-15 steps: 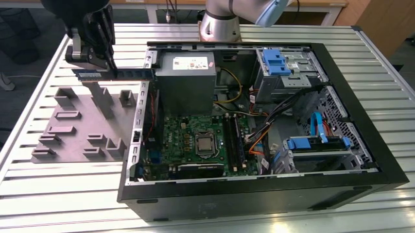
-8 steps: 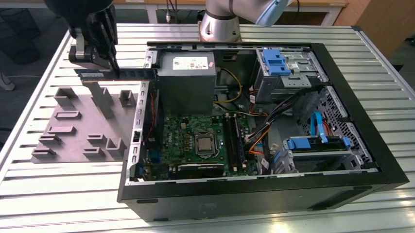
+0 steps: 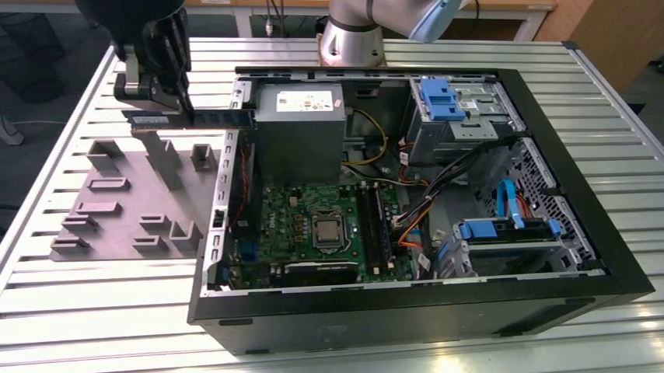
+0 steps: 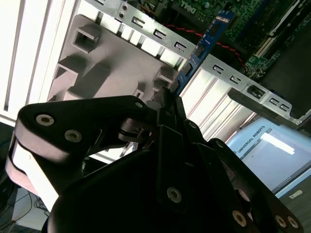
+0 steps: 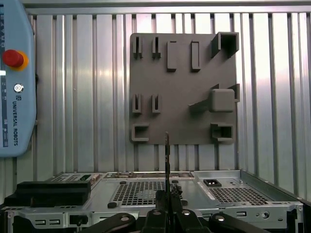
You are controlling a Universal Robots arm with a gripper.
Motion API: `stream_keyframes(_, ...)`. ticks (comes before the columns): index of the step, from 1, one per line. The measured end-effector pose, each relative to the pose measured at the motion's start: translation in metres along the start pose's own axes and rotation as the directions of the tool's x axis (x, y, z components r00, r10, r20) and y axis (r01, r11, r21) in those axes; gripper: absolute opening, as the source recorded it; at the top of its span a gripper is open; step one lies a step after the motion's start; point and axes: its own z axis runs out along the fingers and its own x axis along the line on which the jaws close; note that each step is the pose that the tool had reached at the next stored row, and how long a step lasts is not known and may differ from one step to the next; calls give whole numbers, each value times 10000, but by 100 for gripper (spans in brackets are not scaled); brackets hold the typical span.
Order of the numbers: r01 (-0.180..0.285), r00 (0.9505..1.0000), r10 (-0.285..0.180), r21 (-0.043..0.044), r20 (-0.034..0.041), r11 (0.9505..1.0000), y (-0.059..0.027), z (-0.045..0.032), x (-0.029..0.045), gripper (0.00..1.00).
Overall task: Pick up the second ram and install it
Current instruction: 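Pick up the second ram and move it above second insertion slot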
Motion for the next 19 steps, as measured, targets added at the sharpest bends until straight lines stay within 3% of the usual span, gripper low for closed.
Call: stream_keyframes(19, 0, 10000, 0, 0, -1, 10000, -87, -2, -3, 14)
